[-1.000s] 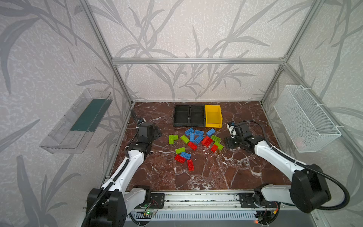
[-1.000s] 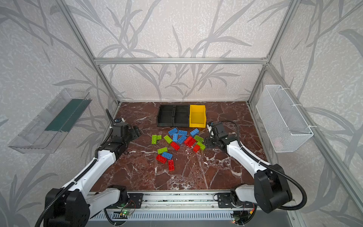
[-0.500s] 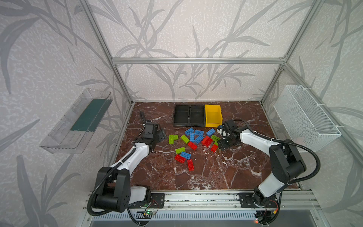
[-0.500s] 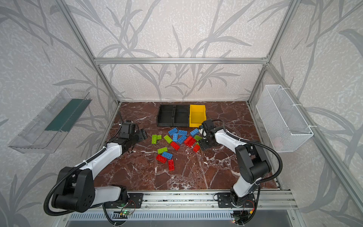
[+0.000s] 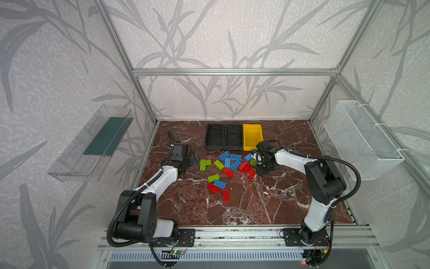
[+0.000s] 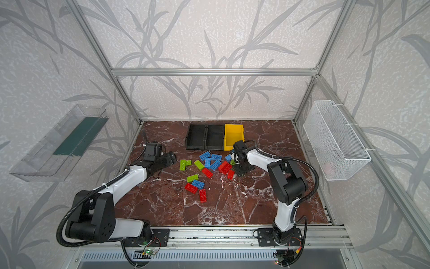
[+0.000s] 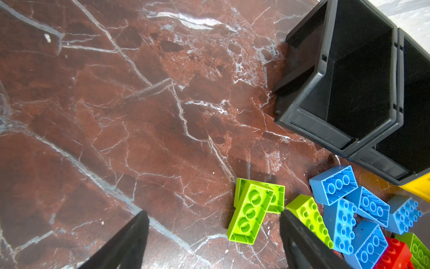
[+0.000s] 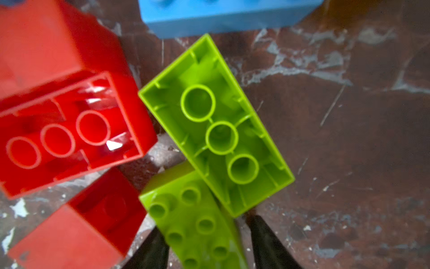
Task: Sort the legos into containers by color
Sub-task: Pick up the lego from the center of the table, then place the lego in the container.
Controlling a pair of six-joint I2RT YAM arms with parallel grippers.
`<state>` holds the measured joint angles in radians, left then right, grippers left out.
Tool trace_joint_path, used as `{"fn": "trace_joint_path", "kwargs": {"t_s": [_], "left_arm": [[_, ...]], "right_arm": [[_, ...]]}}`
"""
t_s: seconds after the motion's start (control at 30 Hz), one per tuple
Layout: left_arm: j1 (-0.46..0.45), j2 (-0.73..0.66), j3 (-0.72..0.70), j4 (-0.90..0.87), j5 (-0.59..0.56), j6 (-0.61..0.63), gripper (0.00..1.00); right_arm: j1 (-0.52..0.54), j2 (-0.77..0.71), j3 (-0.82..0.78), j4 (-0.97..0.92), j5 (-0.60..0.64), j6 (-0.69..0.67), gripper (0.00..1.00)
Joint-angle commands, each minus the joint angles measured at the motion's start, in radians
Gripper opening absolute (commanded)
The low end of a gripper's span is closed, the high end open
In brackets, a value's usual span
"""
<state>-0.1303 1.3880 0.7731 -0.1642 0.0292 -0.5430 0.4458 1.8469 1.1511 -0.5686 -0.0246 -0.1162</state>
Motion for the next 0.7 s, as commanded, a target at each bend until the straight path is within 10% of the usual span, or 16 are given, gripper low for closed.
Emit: {"fn": "trace_joint_path", "kwargs": {"t_s": [0.0, 0.37, 0.67], "left_arm": [[-0.004, 0.017, 0.022, -0.011, 0.022, -0.012, 0.88], [-0.073, 0.064, 0.039, -0.04, 0.012, 0.0, 0.86], [-0.116, 0.109, 0.002, 0.035, 0.023, -0.04, 0.85]], "right_arm": [[0.0, -0.024, 0.002, -0.016, -0.022, -0.013, 0.43], [-0.001, -0.26, 0.043, -0.012, 0.072, 0.055, 0.29], [-0.063, 0.088, 0.463, -0.072, 0.13, 0.077, 0.3]]}}
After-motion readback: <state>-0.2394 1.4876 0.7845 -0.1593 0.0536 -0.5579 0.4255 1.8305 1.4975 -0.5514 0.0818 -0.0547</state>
